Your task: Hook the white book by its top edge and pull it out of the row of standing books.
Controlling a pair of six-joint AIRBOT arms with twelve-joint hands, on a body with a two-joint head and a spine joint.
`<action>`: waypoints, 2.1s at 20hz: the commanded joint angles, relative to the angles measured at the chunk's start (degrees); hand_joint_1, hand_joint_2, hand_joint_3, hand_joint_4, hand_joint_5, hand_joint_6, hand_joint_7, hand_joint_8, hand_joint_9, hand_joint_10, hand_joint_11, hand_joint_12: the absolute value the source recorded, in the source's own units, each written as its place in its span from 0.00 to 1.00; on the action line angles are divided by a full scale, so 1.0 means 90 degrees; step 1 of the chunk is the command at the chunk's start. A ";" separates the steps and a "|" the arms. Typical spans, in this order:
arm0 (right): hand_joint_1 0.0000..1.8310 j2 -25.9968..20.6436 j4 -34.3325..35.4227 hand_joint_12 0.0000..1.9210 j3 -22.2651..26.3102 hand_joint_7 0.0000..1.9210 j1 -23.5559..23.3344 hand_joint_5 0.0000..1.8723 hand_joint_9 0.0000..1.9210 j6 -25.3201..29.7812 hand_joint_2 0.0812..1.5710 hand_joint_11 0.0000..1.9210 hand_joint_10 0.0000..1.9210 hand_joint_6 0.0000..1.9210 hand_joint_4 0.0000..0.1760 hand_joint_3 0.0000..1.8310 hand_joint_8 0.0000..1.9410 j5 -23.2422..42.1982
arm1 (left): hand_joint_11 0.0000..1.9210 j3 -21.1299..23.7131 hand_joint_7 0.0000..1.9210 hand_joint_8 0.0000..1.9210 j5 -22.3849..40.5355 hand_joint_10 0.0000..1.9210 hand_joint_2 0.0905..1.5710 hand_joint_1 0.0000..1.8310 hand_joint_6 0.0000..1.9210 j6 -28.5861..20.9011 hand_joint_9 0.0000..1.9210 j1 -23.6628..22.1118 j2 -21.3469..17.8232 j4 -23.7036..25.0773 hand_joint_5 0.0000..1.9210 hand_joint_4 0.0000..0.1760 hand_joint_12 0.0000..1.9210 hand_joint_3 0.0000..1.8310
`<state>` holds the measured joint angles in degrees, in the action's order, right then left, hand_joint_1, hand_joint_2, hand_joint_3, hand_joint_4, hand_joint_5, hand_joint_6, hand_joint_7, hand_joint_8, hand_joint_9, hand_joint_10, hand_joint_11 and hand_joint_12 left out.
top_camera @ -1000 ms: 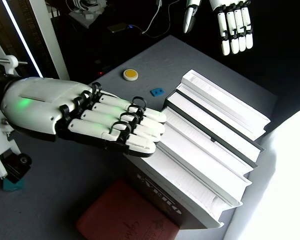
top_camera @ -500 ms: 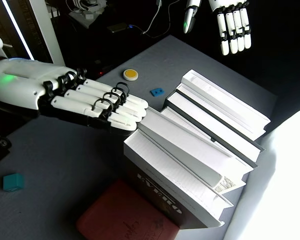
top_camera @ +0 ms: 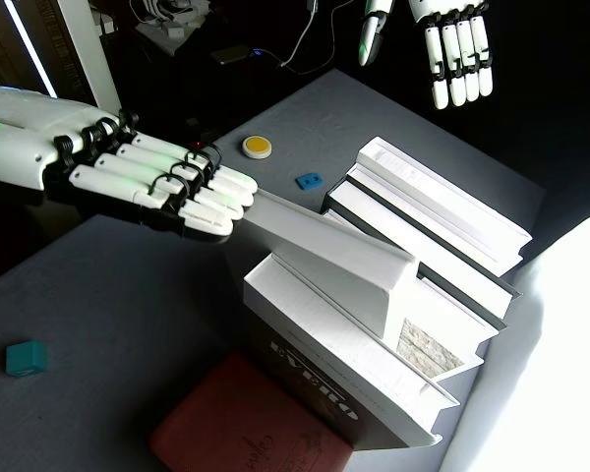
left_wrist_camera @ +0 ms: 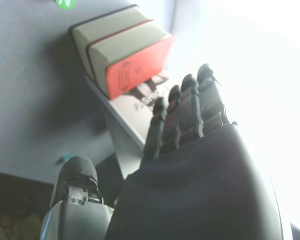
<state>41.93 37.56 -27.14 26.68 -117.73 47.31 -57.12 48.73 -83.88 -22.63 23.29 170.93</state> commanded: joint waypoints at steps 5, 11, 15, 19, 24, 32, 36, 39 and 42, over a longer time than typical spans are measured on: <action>0.00 -0.0228 -0.0232 0.00 0.0244 0.01 0.0000 0.05 0.00 -0.0082 0.69 0.00 0.00 0.00 0.00 0.01 0.00 0.0375 | 0.00 0.0029 0.00 0.00 -0.0593 0.00 0.74 0.00 0.00 -0.0005 0.00 -0.0107 -0.0032 -0.0135 0.00 0.00 0.00 0.00; 0.00 -0.0316 -0.0123 0.00 0.0408 0.01 0.0155 0.06 0.00 -0.0267 0.70 0.00 0.00 0.01 0.00 0.01 0.00 0.0074 | 0.00 0.0109 0.00 0.00 -0.0595 0.00 0.75 0.00 0.00 -0.0020 0.00 -0.0128 -0.0034 -0.0101 0.00 0.00 0.00 0.00; 0.00 -0.0362 -0.0118 0.00 0.0535 0.00 0.0235 0.05 0.00 -0.0344 0.69 0.00 0.00 0.00 0.00 0.00 0.00 -0.0133 | 0.00 0.0099 0.00 0.00 -0.0595 0.00 0.74 0.00 0.00 -0.0021 0.00 -0.0128 -0.0034 -0.0101 0.00 0.00 0.00 0.00; 0.00 -0.0391 0.0049 0.00 0.0602 0.02 0.0297 0.07 0.00 -0.0571 0.70 0.00 0.00 0.01 0.00 0.00 0.01 -0.0315 | 0.00 0.0062 0.00 0.00 -0.0595 0.00 0.74 0.00 0.00 -0.0022 0.00 -0.0050 -0.0028 -0.0102 0.00 0.00 0.00 0.00; 0.00 -0.0388 0.0744 0.00 0.0621 0.03 0.0308 0.07 0.01 -0.1293 0.70 0.00 0.00 0.01 0.00 0.00 0.01 -0.0629 | 0.00 0.0056 0.00 0.00 -0.0924 0.00 0.74 0.00 0.00 -0.0073 0.00 0.0500 0.0003 -0.0399 0.00 0.00 0.00 0.00; 0.00 -0.0388 0.0769 0.00 0.0683 0.03 0.0537 0.07 0.01 -0.1470 0.70 0.00 0.00 0.00 0.00 0.00 0.01 -0.0773 | 0.00 0.0279 0.00 0.00 -0.1914 0.00 0.74 0.00 0.00 0.0017 0.00 0.1557 0.0041 -0.1208 0.00 0.00 0.00 0.00; 0.00 -0.0389 0.0770 0.00 0.0725 0.04 0.0621 0.07 0.02 -0.1525 0.70 0.00 0.01 0.00 0.00 0.00 0.01 -0.0767 | 0.00 0.0356 0.00 0.00 -0.2413 0.00 0.75 0.00 0.00 0.0084 0.00 0.2033 0.0105 -0.1644 0.00 0.00 0.00 0.00; 0.00 -0.0397 0.0776 0.00 0.0844 0.03 0.0742 0.07 0.01 -0.1671 0.70 0.00 0.00 0.00 0.00 0.00 0.00 -0.0642 | 0.00 0.0440 0.00 0.00 -0.2873 0.00 0.75 0.00 0.00 0.0143 0.00 0.2450 0.0107 -0.2026 0.00 0.00 0.00 0.00; 0.00 -0.0417 0.0779 0.00 0.0908 0.03 0.0799 0.07 0.01 -0.1717 0.70 0.00 0.00 0.00 0.00 0.00 0.00 -0.0635 | 0.00 0.0537 0.00 0.00 -0.3256 0.00 0.75 0.00 0.00 0.0237 0.00 0.2885 0.0089 -0.2438 0.00 0.00 0.00 0.00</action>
<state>38.17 44.14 -18.90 33.85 -132.90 41.12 -52.23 25.63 -81.97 4.38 24.12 150.28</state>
